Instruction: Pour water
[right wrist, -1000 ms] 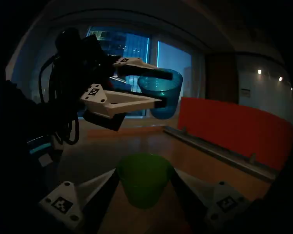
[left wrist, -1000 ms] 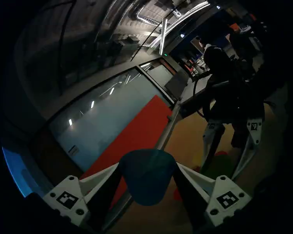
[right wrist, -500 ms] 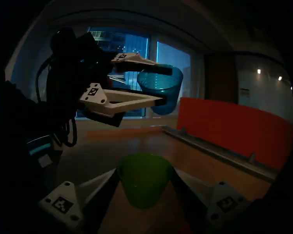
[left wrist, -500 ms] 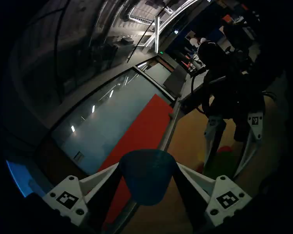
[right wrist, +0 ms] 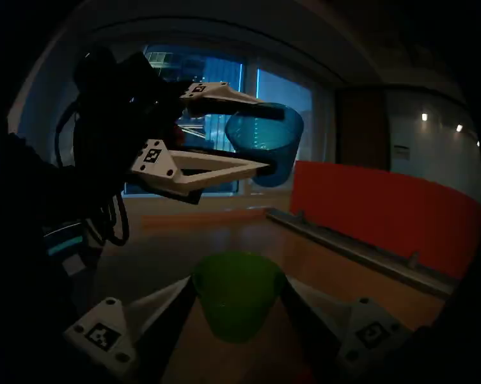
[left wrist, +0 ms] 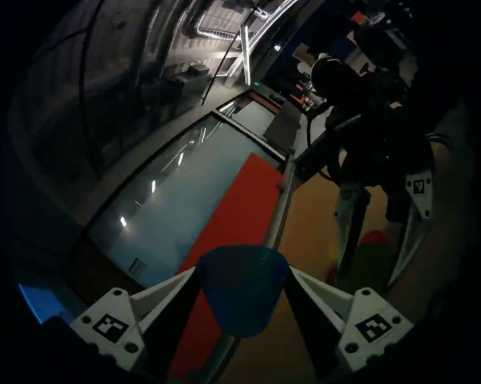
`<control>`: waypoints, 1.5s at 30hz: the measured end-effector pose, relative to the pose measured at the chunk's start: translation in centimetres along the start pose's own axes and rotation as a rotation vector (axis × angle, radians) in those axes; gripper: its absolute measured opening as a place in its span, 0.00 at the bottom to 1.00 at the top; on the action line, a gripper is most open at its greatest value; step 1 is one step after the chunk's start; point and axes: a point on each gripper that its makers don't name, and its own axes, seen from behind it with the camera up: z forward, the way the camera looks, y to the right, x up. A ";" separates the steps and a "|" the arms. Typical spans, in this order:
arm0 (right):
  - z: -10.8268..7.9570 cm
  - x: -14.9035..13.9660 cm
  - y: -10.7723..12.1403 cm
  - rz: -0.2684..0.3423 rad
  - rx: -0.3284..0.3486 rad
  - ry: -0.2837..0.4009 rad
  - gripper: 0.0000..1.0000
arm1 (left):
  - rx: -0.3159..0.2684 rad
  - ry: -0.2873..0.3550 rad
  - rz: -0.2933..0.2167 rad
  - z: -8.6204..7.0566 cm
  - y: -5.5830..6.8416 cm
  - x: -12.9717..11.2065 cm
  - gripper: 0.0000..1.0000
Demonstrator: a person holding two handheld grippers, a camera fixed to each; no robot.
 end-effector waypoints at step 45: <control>-0.5 0.7 0.7 -0.009 -0.020 0.011 0.99 | 0.034 0.019 0.206 0.3 -0.1 2.3 0.87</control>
